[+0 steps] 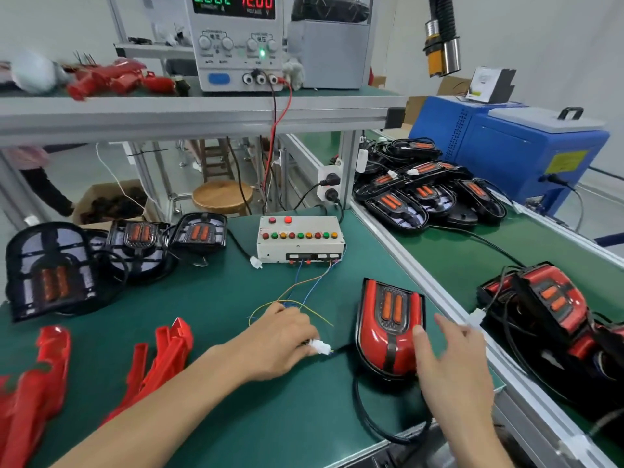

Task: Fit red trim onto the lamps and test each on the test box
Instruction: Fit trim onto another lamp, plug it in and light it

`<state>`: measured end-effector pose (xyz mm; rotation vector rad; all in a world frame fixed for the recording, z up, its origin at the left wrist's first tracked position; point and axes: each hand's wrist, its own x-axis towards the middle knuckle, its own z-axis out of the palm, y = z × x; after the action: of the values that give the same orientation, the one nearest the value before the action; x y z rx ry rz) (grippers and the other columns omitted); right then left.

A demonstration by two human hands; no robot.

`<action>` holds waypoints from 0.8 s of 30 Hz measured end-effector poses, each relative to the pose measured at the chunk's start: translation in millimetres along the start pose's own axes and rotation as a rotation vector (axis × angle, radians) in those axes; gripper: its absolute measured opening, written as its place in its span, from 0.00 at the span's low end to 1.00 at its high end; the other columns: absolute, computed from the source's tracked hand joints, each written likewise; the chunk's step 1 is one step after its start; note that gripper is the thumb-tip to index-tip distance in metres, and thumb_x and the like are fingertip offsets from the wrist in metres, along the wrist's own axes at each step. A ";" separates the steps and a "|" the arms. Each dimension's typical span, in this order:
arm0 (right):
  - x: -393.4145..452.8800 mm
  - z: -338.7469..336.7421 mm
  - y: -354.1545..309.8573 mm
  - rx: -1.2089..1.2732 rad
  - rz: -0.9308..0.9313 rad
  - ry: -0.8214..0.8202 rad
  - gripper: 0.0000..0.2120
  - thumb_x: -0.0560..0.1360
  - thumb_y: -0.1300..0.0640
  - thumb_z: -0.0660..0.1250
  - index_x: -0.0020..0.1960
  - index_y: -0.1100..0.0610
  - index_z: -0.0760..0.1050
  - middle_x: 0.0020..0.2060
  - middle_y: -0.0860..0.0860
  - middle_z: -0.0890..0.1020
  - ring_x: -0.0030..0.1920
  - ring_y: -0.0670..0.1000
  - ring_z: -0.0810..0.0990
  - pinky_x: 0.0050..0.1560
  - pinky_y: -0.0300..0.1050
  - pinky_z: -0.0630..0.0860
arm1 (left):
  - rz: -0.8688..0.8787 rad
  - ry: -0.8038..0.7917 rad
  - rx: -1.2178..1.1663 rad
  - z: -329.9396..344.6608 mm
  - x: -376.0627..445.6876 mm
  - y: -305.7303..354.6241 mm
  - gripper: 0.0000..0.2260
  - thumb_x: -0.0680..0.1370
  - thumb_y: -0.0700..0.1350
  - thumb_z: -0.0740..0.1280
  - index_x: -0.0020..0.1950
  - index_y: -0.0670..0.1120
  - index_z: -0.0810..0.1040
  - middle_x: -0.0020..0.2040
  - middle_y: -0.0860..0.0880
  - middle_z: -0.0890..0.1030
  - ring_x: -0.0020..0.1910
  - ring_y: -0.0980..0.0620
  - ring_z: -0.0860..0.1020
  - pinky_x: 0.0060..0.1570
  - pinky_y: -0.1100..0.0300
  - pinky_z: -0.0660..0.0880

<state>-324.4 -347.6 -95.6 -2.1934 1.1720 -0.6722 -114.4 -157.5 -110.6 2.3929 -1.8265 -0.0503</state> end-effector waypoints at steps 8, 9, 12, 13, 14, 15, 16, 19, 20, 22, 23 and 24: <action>-32.3 47.7 -60.8 -0.521 -0.873 -0.068 0.14 0.64 0.44 0.79 0.45 0.50 0.83 0.36 0.45 0.81 0.45 0.53 0.80 0.51 0.52 0.64 | -0.035 0.045 -0.245 -8.0 1.0 5.3 0.10 0.83 0.52 0.63 0.64 0.53 0.75 0.51 0.56 0.77 0.57 0.55 0.71 0.67 0.57 0.63; -28.3 51.1 -64.3 -0.567 -0.866 -0.065 0.13 0.63 0.44 0.80 0.41 0.51 0.83 0.32 0.46 0.80 0.42 0.53 0.80 0.50 0.52 0.64 | -0.037 0.063 -0.289 -10.5 1.1 5.7 0.10 0.83 0.51 0.65 0.64 0.53 0.75 0.50 0.57 0.77 0.57 0.57 0.71 0.67 0.58 0.63; -12.4 57.3 -65.6 -0.592 -0.942 -0.032 0.13 0.65 0.45 0.81 0.35 0.51 0.81 0.28 0.47 0.78 0.37 0.54 0.79 0.46 0.51 0.62 | 0.004 0.096 -0.269 -18.2 2.6 4.4 0.10 0.80 0.50 0.70 0.60 0.52 0.77 0.49 0.58 0.77 0.55 0.58 0.70 0.64 0.59 0.64; -8.4 57.7 -64.7 -0.589 -0.962 -0.042 0.13 0.66 0.45 0.80 0.35 0.51 0.80 0.28 0.47 0.78 0.37 0.54 0.79 0.46 0.51 0.62 | 0.029 0.115 -0.208 -19.9 3.3 2.8 0.09 0.80 0.50 0.70 0.59 0.51 0.78 0.49 0.58 0.77 0.55 0.57 0.71 0.64 0.58 0.64; -6.2 57.4 -63.9 -0.589 -0.969 -0.060 0.13 0.68 0.44 0.79 0.35 0.51 0.80 0.29 0.47 0.78 0.37 0.54 0.79 0.46 0.51 0.62 | 0.060 0.131 -0.136 -21.2 3.8 1.4 0.08 0.80 0.50 0.69 0.57 0.51 0.78 0.49 0.57 0.78 0.56 0.56 0.71 0.64 0.58 0.64; -4.8 57.6 -62.7 -0.590 -0.975 -0.081 0.13 0.70 0.44 0.77 0.35 0.51 0.80 0.29 0.47 0.78 0.38 0.53 0.79 0.46 0.50 0.62 | 0.094 0.138 -0.061 -22.1 4.3 0.2 0.07 0.81 0.51 0.67 0.56 0.51 0.78 0.49 0.56 0.78 0.56 0.54 0.72 0.63 0.57 0.64; -3.0 57.7 -61.2 -0.590 -0.982 -0.105 0.13 0.72 0.43 0.75 0.36 0.50 0.80 0.30 0.46 0.78 0.39 0.53 0.79 0.47 0.50 0.62 | 0.133 0.139 0.010 -22.4 5.0 -0.5 0.06 0.82 0.51 0.66 0.55 0.50 0.78 0.49 0.56 0.79 0.57 0.53 0.72 0.63 0.56 0.65; 5.1 56.1 -57.7 -0.525 -1.020 -0.228 0.14 0.79 0.43 0.61 0.44 0.49 0.81 0.40 0.45 0.81 0.47 0.52 0.78 0.50 0.50 0.62 | 0.232 0.133 0.123 -23.7 7.0 -0.1 0.06 0.83 0.50 0.61 0.52 0.50 0.76 0.50 0.56 0.78 0.59 0.51 0.72 0.60 0.54 0.68; 8.9 54.5 -57.7 -0.499 -1.042 -0.267 0.15 0.80 0.43 0.58 0.46 0.48 0.81 0.43 0.44 0.81 0.48 0.52 0.77 0.51 0.50 0.62 | 0.258 0.133 0.117 -24.4 7.6 -0.1 0.06 0.83 0.49 0.61 0.51 0.49 0.75 0.50 0.55 0.78 0.59 0.51 0.72 0.59 0.53 0.69; 14.2 50.9 -60.6 -0.471 -1.094 -0.312 0.14 0.79 0.45 0.58 0.45 0.48 0.81 0.43 0.43 0.81 0.48 0.51 0.77 0.50 0.50 0.66 | 0.281 0.142 0.063 -26.9 7.7 -0.9 0.05 0.83 0.47 0.63 0.50 0.47 0.76 0.50 0.53 0.78 0.57 0.50 0.73 0.56 0.52 0.71; 16.1 49.7 -61.5 -0.459 -1.113 -0.320 0.14 0.79 0.45 0.59 0.44 0.49 0.80 0.43 0.43 0.81 0.47 0.51 0.77 0.49 0.51 0.67 | 0.280 0.146 0.030 -27.8 7.5 -1.3 0.05 0.82 0.46 0.64 0.50 0.46 0.76 0.49 0.51 0.78 0.56 0.49 0.73 0.54 0.51 0.72; 18.3 48.8 -62.5 -0.448 -1.121 -0.333 0.14 0.78 0.45 0.59 0.43 0.49 0.80 0.42 0.44 0.82 0.47 0.51 0.77 0.49 0.52 0.68 | 0.278 0.149 0.007 -28.7 7.6 -1.4 0.05 0.82 0.46 0.65 0.50 0.45 0.76 0.49 0.50 0.77 0.55 0.48 0.73 0.53 0.51 0.72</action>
<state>-247.5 -322.8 -85.4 -3.1255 -0.2073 -0.4121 -108.0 -162.0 -82.0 2.0612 -2.0659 0.1575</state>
